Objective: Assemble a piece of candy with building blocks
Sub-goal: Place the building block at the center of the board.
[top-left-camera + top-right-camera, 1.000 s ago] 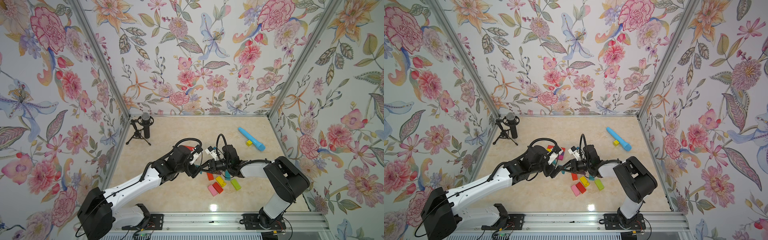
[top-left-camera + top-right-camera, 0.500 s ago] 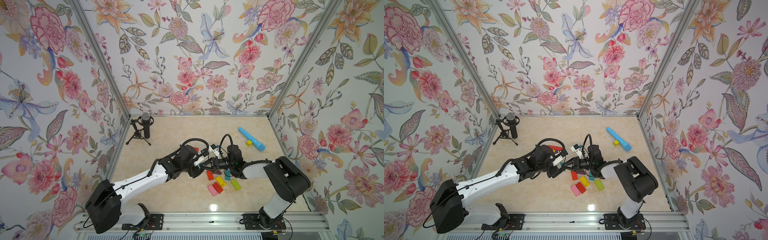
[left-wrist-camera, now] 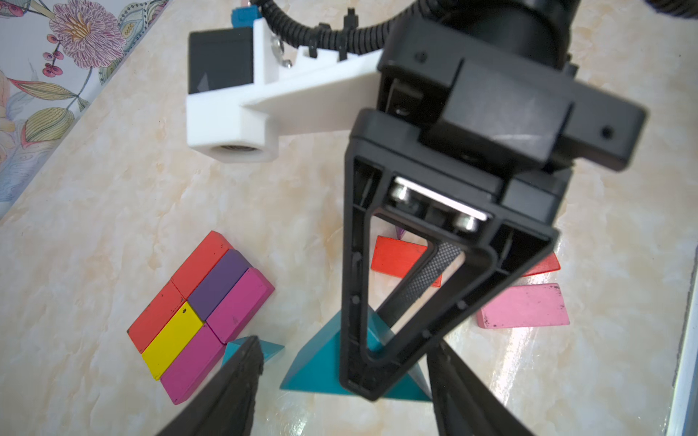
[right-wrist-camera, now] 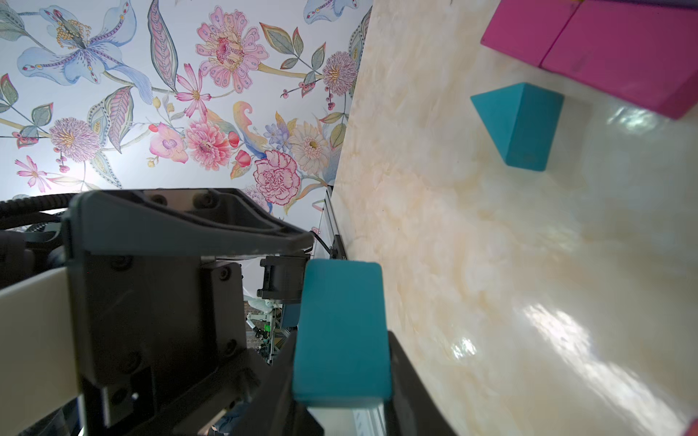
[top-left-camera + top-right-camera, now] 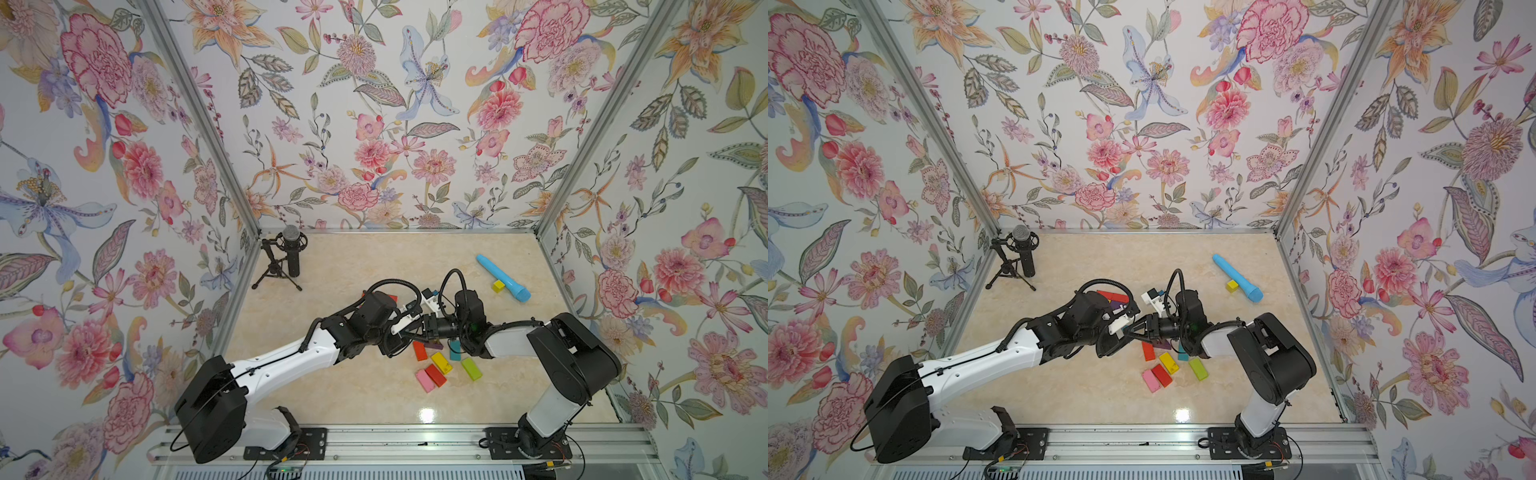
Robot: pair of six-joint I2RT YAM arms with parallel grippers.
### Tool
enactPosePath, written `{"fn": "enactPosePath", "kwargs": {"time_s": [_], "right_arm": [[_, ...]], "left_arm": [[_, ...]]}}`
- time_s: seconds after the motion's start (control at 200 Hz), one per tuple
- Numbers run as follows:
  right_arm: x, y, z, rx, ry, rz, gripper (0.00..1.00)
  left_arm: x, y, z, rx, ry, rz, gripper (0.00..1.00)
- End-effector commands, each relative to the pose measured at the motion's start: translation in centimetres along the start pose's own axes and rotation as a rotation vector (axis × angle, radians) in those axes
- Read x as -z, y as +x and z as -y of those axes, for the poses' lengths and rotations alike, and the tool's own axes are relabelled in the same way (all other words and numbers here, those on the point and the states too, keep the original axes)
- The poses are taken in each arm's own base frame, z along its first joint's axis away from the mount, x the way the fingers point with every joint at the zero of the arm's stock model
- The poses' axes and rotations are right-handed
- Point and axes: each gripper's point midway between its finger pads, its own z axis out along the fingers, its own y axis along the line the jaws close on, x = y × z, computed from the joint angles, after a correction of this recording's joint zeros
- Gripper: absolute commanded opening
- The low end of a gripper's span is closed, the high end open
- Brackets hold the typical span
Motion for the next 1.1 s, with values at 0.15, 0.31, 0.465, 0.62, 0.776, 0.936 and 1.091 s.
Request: {"fn": "enactPosePath", "kwargs": {"time_s": [0.15, 0.31, 0.465, 0.62, 0.776, 0.936, 1.091], "right_arm": [[0.0, 0.4, -1.2, 0.015, -0.049, -0.012, 0.25], [0.0, 0.5, -1.2, 0.014, -0.049, -0.013, 0.25], [0.1, 0.4, -1.1, 0.011, -0.046, -0.005, 0.25], [0.0, 0.0, -1.4, 0.009, -0.053, 0.005, 0.32], [0.2, -0.9, -1.8, 0.014, -0.043, 0.036, 0.62], [0.6, -2.0, -1.4, 0.018, -0.004, 0.088, 0.80], [3.2, -2.5, 2.3, -0.011, 0.193, 0.172, 0.86]], "left_arm": [[-0.9, 1.1, 0.6, -0.033, 0.009, -0.031, 0.73], [-1.2, 0.9, 0.7, -0.026, 0.019, -0.021, 0.56], [-1.2, 1.0, 0.7, -0.017, 0.018, -0.017, 0.35], [-1.0, 1.1, 0.6, -0.012, 0.007, -0.014, 0.19], [-0.8, 0.8, 0.2, 0.001, -0.015, -0.007, 0.11], [-0.9, 0.3, -0.4, 0.026, -0.034, 0.005, 0.05], [-1.1, 0.1, -2.4, 0.115, -0.080, 0.004, 0.02]]}}
